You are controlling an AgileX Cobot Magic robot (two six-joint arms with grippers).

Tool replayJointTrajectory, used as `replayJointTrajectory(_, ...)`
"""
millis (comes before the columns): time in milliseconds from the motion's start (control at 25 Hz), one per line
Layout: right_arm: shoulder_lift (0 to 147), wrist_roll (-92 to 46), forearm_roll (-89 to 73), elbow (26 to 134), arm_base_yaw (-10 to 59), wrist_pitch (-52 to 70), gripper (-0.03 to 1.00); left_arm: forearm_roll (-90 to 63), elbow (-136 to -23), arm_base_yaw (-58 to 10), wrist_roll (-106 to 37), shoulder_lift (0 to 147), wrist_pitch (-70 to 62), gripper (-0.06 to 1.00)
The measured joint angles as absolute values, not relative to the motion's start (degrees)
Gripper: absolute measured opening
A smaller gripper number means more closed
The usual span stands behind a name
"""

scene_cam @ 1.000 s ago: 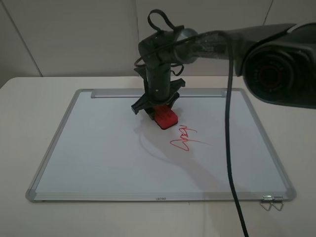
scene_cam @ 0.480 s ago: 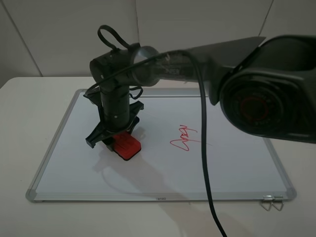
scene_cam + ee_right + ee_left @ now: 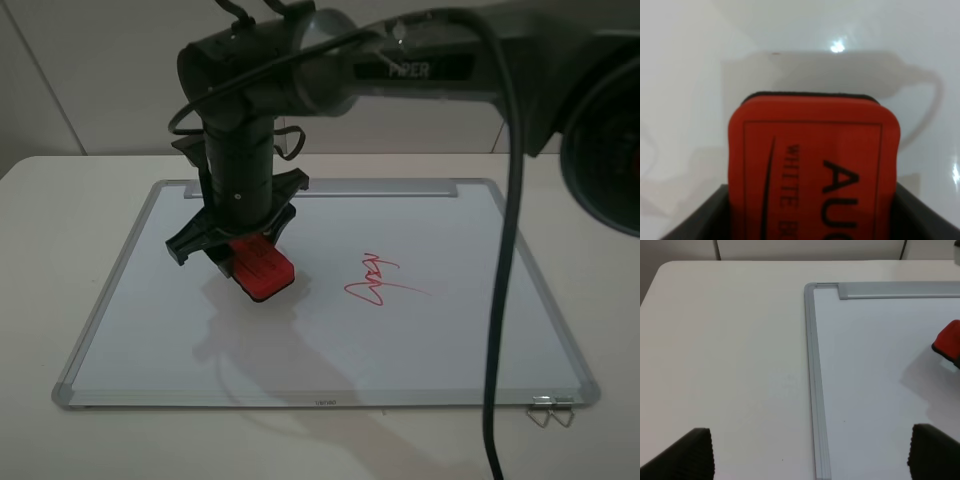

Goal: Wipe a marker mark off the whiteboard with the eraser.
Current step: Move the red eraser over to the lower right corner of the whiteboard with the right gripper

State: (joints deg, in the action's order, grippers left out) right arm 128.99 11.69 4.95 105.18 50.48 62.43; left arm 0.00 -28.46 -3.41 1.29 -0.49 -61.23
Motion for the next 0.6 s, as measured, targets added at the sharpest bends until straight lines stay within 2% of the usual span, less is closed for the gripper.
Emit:
replayJointTrajectory(200, 122.27, 18.37, 4.86, 92.05, 47.85, 58.37, 0.50, 0.00, -28.46, -3.41, 1.29, -0.49, -61.23, 0.77)
replayJointTrajectory(600, 105.02, 32.11, 8.63, 64.51, 37.48, 45.65, 0.50, 0.00, -28.46, -3.41, 1.29, -0.49, -61.23, 0.77)
